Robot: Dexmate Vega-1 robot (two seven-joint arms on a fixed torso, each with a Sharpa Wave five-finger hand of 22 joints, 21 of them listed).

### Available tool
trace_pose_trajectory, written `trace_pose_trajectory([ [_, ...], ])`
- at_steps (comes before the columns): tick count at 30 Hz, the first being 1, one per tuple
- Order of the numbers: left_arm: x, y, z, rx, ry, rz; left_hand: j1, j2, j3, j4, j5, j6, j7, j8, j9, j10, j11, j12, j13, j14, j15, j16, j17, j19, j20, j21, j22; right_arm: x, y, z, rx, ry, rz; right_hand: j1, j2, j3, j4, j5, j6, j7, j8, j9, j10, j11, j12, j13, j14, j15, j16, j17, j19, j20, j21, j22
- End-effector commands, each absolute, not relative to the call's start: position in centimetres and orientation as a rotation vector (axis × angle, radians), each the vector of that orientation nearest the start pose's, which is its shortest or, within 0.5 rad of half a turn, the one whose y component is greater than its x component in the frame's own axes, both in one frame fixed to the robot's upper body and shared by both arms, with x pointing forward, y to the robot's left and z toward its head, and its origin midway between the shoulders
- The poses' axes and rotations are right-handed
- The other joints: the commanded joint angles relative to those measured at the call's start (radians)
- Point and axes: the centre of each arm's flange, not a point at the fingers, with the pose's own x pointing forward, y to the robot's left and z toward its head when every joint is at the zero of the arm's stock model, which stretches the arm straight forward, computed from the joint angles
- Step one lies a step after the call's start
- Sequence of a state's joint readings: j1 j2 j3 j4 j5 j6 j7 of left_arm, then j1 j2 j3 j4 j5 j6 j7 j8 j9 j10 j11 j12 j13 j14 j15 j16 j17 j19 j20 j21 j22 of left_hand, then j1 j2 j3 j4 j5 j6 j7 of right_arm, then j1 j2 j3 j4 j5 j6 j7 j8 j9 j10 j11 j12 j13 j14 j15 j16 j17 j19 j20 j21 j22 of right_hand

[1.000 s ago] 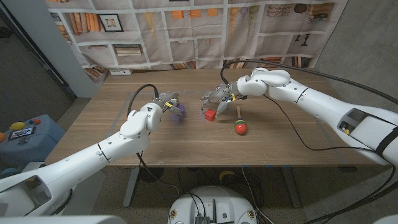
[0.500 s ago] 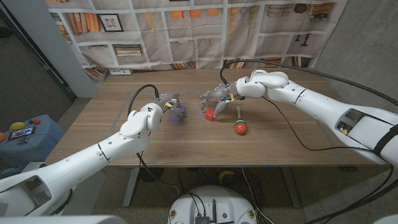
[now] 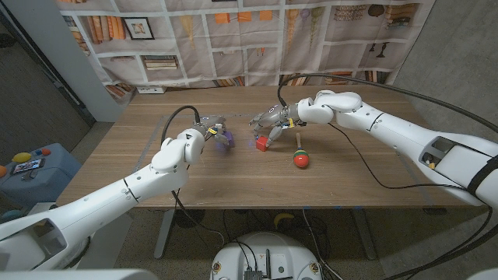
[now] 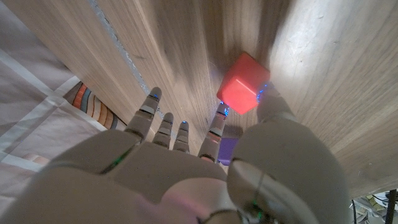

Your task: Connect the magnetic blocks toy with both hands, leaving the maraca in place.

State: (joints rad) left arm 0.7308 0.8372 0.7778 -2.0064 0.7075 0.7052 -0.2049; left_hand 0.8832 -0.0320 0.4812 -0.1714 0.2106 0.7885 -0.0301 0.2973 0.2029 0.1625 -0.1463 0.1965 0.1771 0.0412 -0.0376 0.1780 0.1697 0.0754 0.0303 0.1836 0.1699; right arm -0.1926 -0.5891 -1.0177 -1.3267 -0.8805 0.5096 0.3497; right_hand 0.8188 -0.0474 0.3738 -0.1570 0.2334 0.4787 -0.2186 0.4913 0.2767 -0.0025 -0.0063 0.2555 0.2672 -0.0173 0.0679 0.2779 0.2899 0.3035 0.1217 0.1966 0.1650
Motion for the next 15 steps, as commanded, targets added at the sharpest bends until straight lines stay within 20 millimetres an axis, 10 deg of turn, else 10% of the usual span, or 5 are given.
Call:
trace_pose_trajectory([
  [1, 57.67, 19.78, 0.88, 1.56, -0.343, 0.109, -0.001, 0.012, -0.004, 0.002, 0.007, 0.113, -0.08, 0.005, 0.013, 0.004, -0.002, -0.003, 0.001, 0.006, 0.002, 0.004, 0.002, 0.001, -0.001, 0.007, 0.003, 63.81, -8.29, 5.01, -2.16, -0.884, 0.643, 0.0, -0.005, -0.003, 0.003, 0.009, 0.036, -0.001, 0.018, 0.007, 0.022, -0.002, 0.006, 0.003, 0.011, -0.006, 0.007, 0.005, 0.011, -0.023, -0.001, 0.002],
  [15, 57.9, 19.26, 1.21, 1.569, -0.352, 0.103, 0.0, 0.015, -0.008, 0.003, 0.007, 0.117, -0.082, 0.005, 0.014, 0.005, -0.003, -0.003, 0.002, 0.006, 0.002, 0.004, 0.002, 0.001, -0.002, 0.007, 0.003, 63.51, -9.03, 5.53, -2.116, -0.907, 0.62, 0.013, 0.002, -0.024, 0.001, 0.017, 0.178, 0.0, 0.09, 0.015, 0.103, -0.018, 0.016, -0.006, 0.073, -0.053, 0.033, 0.013, 0.108, -0.139, 0.006, 0.0],
])
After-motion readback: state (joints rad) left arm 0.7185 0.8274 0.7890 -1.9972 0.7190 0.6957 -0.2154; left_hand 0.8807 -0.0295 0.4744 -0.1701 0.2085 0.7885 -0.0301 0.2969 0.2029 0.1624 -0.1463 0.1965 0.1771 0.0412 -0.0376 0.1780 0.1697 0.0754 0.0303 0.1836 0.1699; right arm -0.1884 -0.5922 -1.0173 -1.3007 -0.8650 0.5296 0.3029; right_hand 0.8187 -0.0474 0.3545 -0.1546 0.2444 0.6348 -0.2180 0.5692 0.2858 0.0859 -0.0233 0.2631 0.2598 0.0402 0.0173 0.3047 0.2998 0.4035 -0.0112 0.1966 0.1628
